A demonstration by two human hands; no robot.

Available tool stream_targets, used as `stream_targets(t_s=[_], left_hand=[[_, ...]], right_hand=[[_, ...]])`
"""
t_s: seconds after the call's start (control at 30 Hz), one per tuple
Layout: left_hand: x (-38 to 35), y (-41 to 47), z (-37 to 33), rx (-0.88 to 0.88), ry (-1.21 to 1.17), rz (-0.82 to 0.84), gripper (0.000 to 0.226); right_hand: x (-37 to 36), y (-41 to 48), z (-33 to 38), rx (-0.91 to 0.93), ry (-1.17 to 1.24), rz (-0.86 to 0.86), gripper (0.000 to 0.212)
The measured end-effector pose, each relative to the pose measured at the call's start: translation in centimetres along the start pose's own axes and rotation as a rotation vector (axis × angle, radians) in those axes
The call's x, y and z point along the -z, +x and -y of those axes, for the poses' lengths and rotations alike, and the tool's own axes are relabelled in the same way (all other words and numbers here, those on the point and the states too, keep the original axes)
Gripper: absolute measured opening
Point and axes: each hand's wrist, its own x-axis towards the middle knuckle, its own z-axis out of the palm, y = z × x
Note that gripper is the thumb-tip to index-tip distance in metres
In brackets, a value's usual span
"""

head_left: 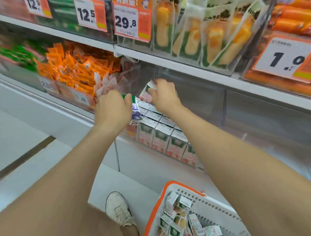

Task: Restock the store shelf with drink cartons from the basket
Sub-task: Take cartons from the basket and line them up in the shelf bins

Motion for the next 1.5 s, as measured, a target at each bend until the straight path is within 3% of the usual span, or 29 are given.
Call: stream_targets(t_s=[0.2, 0.33, 0.47, 0.67, 0.77, 0.87, 0.97, 1.2, 1.3, 1.43, 1.5], left_hand=[[-0.5, 1.2, 0.8, 0.143, 0.030, 0.075, 0.042], [-0.7, 1.0, 0.4, 0.144, 0.015, 0.101, 0.046], [-0.3, 0.8, 0.0, 0.127, 0.007, 0.100, 0.045], [1.5, -1.7, -4.2, 0.010, -0.322, 0.159, 0.024], [2.4, -4.4, -7.1, -0.028, -0.509, 0.194, 0.031], [2.1, -7.4, -9.9, -0.005, -0.692, 0.346, 0.033], [1.2, -9.7, -12.6, -0.013, -0.697, 0.432, 0.024], [-0.4, -12.6, -16.0, -0.212, -0.713, 0.601, 0.018], [-1.4, -14.0, -17.6, -0.429, -0.593, 0.540, 0.018], [-3.2, -17.8, -20.1, -0.678, -0.465, 0.394, 0.058], [-4.3, -19.6, -21.4, -0.748, -0.442, 0.337, 0.058]], right_hand=[[-3.8, 3.8, 1.5, 0.004, 0.012, 0.127, 0.041], [-4.4, 5.2, 0.1, 0.023, 0.017, 0.241, 0.016], [-2.1, 3.9, -0.8, 0.052, 0.054, 0.352, 0.037], [3.4, -4.3, -0.5, 0.087, 0.415, 0.086, 0.030], [6.3, -9.9, -1.7, 0.155, 0.456, -0.015, 0.030], [8.5, -14.2, -4.1, 0.121, 0.501, -0.150, 0.026], [10.4, -16.8, -6.6, 0.009, 0.555, -0.239, 0.026], [15.1, -19.6, -10.7, -0.077, 0.556, -0.130, 0.027], [16.3, -20.7, -12.0, -0.151, 0.561, -0.258, 0.028], [18.8, -22.6, -13.3, -0.349, 0.579, -0.365, 0.040], [20.6, -23.9, -14.3, -0.384, 0.517, -0.340, 0.049]])
